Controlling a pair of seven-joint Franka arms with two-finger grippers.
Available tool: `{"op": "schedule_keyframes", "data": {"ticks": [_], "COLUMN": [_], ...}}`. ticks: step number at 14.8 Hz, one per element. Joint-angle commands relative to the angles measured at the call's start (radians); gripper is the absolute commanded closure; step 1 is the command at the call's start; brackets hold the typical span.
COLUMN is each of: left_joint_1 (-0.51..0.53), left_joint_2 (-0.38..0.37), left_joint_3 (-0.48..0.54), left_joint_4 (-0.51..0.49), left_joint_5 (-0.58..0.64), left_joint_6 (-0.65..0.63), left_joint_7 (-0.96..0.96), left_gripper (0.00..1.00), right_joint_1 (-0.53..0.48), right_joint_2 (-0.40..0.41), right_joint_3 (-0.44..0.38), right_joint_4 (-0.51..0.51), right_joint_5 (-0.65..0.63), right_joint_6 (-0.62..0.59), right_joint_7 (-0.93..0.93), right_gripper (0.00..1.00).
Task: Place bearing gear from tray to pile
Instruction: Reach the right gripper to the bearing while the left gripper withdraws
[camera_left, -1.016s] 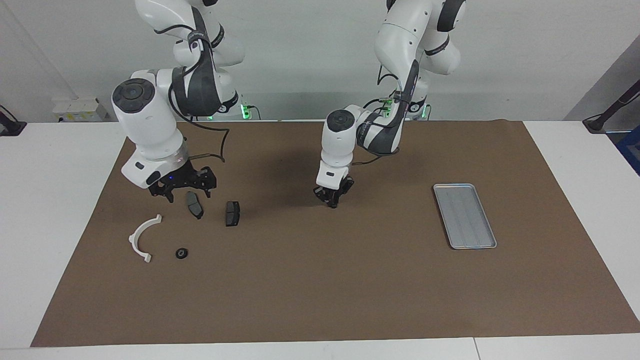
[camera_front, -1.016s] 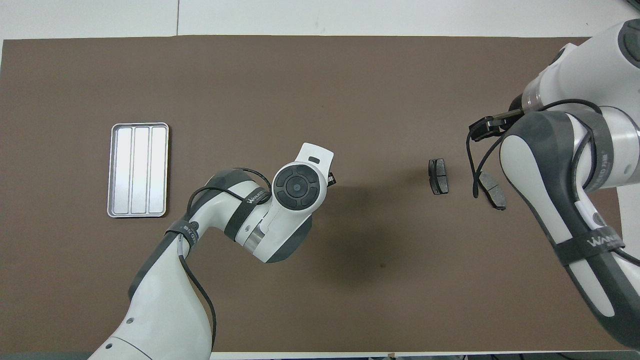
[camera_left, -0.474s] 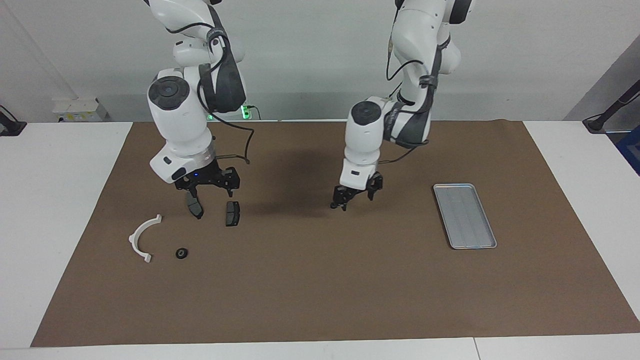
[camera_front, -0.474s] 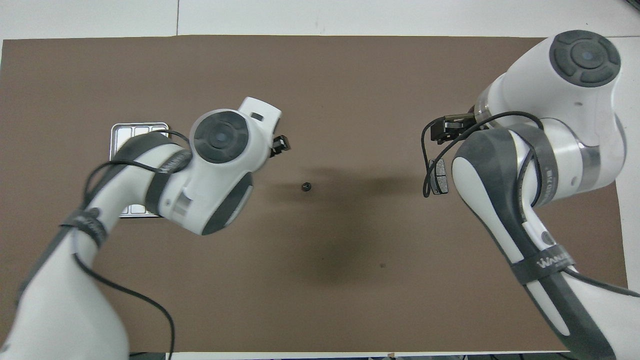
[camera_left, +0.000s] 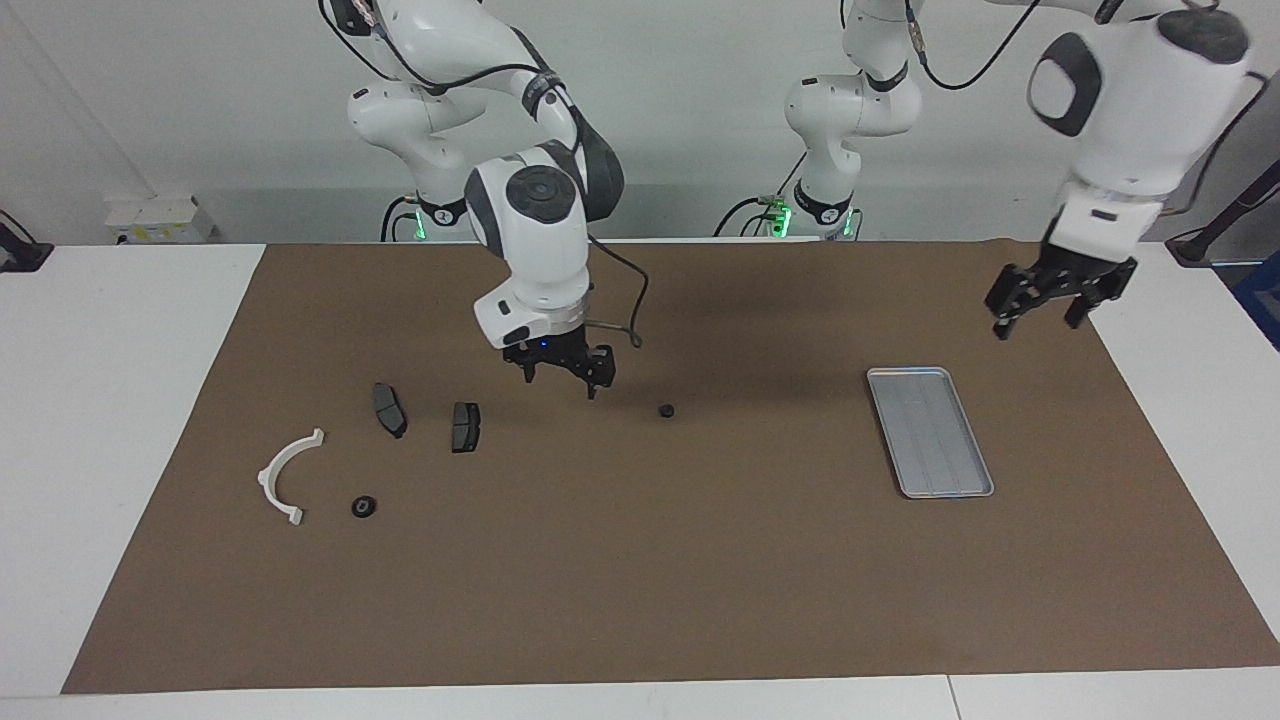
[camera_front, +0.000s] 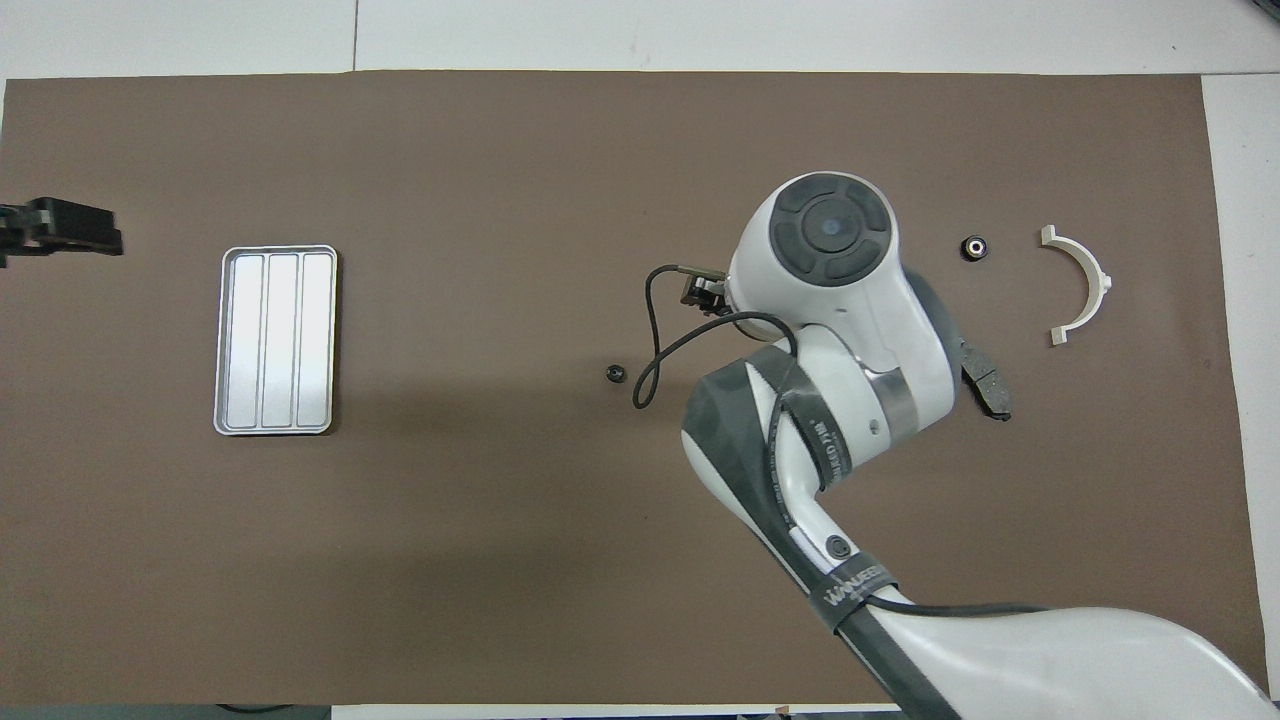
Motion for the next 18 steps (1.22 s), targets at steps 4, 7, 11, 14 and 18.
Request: {"op": "schedule_keyframes", "data": {"ticks": [4, 7, 11, 14, 18], "left_joint_1": [0.123, 0.097, 0.029, -0.039, -0.053], "left_joint_2": [-0.021, -0.049, -0.063, -0.063, -0.066], "left_joint_3": [-0.022, -0.035, -0.041, -0.039, -0.041], "left_joint_4": [0.067, 0.013, 0.021, 0.021, 0.021], "left_joint_5": [-0.204, -0.197, -0.122, -0.074, -0.058], "left_joint_6": [-0.058, -0.049, -0.204, -0.232, -0.262], "left_joint_7": [-0.023, -0.023, -0.020, -0.020, -0.018], "left_gripper": [0.00, 0.00, 0.00, 0.00, 0.00], "right_joint_1": [0.132, 0.182, 0.208, 0.194, 0.185], "right_joint_2": [0.110, 0.199, 0.267, 0.268, 0.271], "right_joint_3": [-0.004, -0.004, -0.006, -0.004, -0.006], "right_joint_4": [0.026, 0.058, 0.092, 0.084, 0.061], "right_joint_5": [0.007, -0.008, -0.010, -0.014, -0.013], "right_joint_6": [0.098, 0.167, 0.219, 0.241, 0.288], "right_joint_7": [0.345, 0.467, 0.491, 0.490, 0.490], "right_gripper": [0.00, 0.00, 0.00, 0.00, 0.03]}}
